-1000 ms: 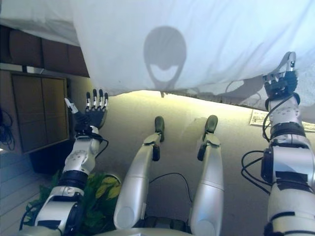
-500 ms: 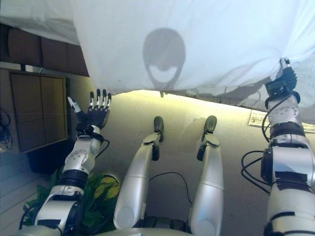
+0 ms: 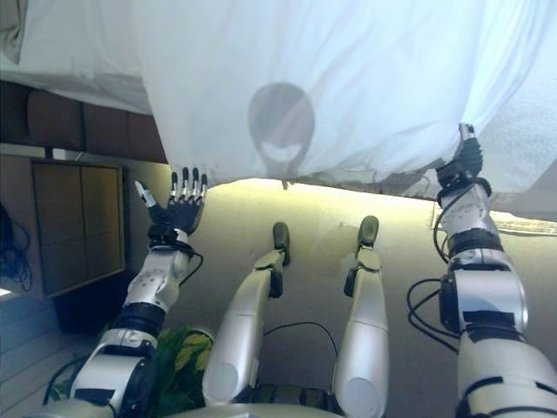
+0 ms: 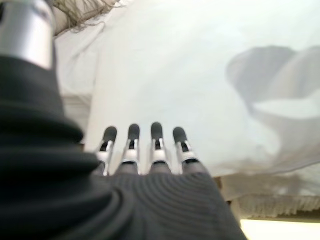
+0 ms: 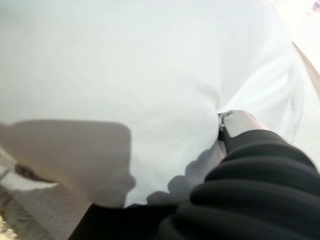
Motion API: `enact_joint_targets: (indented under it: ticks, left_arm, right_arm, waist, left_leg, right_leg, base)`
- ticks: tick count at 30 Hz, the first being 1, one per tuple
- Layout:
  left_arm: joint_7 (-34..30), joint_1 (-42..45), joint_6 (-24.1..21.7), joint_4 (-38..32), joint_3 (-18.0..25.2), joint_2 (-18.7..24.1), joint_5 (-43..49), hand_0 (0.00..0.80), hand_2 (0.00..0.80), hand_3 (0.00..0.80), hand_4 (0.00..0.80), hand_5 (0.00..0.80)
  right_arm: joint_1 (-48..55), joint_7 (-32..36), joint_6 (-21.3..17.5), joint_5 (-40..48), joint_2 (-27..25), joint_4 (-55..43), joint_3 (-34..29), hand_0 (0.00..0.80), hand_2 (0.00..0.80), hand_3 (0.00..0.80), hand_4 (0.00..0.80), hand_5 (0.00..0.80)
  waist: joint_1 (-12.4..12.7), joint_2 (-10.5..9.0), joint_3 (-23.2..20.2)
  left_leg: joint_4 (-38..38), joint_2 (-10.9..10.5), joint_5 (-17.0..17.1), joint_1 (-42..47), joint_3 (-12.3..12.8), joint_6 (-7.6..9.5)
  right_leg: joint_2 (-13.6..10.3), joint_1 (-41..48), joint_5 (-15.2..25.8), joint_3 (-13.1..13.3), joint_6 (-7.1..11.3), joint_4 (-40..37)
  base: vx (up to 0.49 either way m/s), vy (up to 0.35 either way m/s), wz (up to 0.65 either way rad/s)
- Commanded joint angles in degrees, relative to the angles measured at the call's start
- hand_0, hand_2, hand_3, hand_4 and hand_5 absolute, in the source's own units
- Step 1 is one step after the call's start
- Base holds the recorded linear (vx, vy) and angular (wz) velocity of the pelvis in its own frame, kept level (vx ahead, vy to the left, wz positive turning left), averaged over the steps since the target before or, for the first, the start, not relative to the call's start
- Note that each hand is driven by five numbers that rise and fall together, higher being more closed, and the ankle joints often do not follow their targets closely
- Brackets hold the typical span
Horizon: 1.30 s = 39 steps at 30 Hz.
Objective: Make the bed neatly
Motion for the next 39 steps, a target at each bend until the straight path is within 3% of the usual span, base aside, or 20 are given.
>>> enact_joint_targets:
  ticks: [1,9,15,25,35,36,37,38,39]
  left_arm:
    - [-3.3,-1.6,-1.9,1.8,1.2,-0.2,1.6,0.000,0.000,0.000,0.000,0.000]
    - [-5.4,-1.9,-3.5,4.2,-0.3,-3.3,1.7,0.000,0.000,0.000,0.000,0.000]
    - [-5.3,-2.1,-4.4,4.6,-1.0,-4.4,1.2,0.000,0.000,0.000,0.000,0.000]
    - [-5.0,-2.6,-5.3,2.1,-2.8,-2.9,0.3,0.000,0.000,0.000,0.000,0.000]
    - [-0.5,-2.3,-5.8,-3.4,-1.5,1.4,1.2,0.000,0.000,0.000,0.000,0.000]
    - [-0.2,-2.2,-5.8,-3.7,-1.2,1.7,1.4,0.000,0.000,0.000,0.000,0.000]
    - [0.3,-2.2,-5.7,-3.9,-0.9,1.9,1.6,0.000,0.000,0.000,0.000,0.000]
    - [0.8,-2.3,-5.7,-4.1,-0.6,2.3,1.7,0.000,0.000,0.000,0.000,0.000]
    - [1.2,-2.3,-5.7,-4.3,-0.3,2.5,1.9,0.000,0.000,0.000,0.000,0.000]
  right_arm:
    - [5.5,2.1,2.4,-4.1,4.6,0.4,5.0,0.800,0.800,0.800,0.800,0.800]
    - [9.0,-3.4,4.0,-8.3,8.7,1.8,5.7,0.800,0.800,0.800,0.800,0.800]
    - [12.1,-12.0,5.7,-16.1,9.5,3.6,6.1,0.800,0.800,0.800,0.800,0.800]
    - [16.2,-25.3,7.0,-26.5,3.8,7.2,3.6,0.800,0.800,0.800,0.800,0.800]
    - [18.0,-30.9,7.6,-24.4,-3.4,5.8,-0.5,0.800,0.800,0.800,0.800,0.800]
    - [18.1,-30.8,7.4,-23.5,-3.8,5.7,-0.9,0.649,0.649,0.649,0.649,0.649]
    - [18.1,-30.8,7.0,-22.7,-4.0,5.7,-1.3,0.160,0.160,0.160,0.160,0.160]
    - [18.1,-30.9,6.7,-22.1,-4.2,5.5,-1.6,0.000,0.000,0.000,0.000,0.000]
    - [18.0,-30.7,6.7,-22.3,-4.4,5.4,-2.0,0.000,0.000,0.000,0.000,0.000]
  waist:
    - [-1.1,-0.21,0.0]
    - [-2.6,0.62,0.0]
    - [-3.9,1.44,0.0]
    - [-4.6,2.22,0.0]
    - [-3.8,0.93,0.0]
    - [-3.6,0.77,0.0]
    - [-3.5,0.61,0.0]
    - [-3.4,0.35,0.0]
    - [-3.3,0.13,0.0]
  left_leg:
    - [-0.5,-1.5,0.0,0.9,1.8,-0.42]
    - [-0.8,-2.7,-0.1,2.0,3.1,0.37]
    - [-1.1,-3.5,-0.4,2.3,3.8,0.78]
    - [0.7,-4.0,-2.1,-0.2,4.3,1.25]
    - [2.6,-3.5,-3.0,-2.7,3.6,1.80]
    - [2.8,-3.5,-3.1,-2.9,3.5,1.86]
    - [2.9,-3.4,-3.2,-3.0,3.3,1.91]
    - [3.0,-3.4,-3.4,-3.0,3.2,1.99]
    - [3.1,-3.3,-3.5,-3.0,3.1,2.00]
  right_leg:
    - [-0.5,0.5,0.3,-1.0,2.80,0.2]
    - [-1.5,1.6,1.6,0.5,3.18,-1.7]
    - [-1.9,1.4,2.2,2.2,3.47,-2.7]
    - [-2.2,-1.1,2.0,3.5,3.95,-2.0]
    - [-1.7,-3.1,1.7,2.8,4.30,-0.4]
    - [-1.6,-3.3,1.6,2.6,4.31,-0.2]
    - [-1.5,-3.3,1.5,2.5,4.31,0.0]
    - [-1.3,-3.3,1.4,2.4,4.30,0.2]
    - [-1.2,-3.2,1.3,2.3,4.33,0.3]
  base:
    - [-0.007,0.142,-0.02]
    - [-0.012,0.148,-0.06]
    - [0.018,0.113,-0.03]
    - [-0.002,0.014,-0.02]
    - [-0.010,-0.095,0.01]
    - [-0.001,-0.107,0.01]
    - [0.004,-0.114,0.00]
    - [0.009,-0.106,0.00]
    - [0.011,-0.102,0.00]
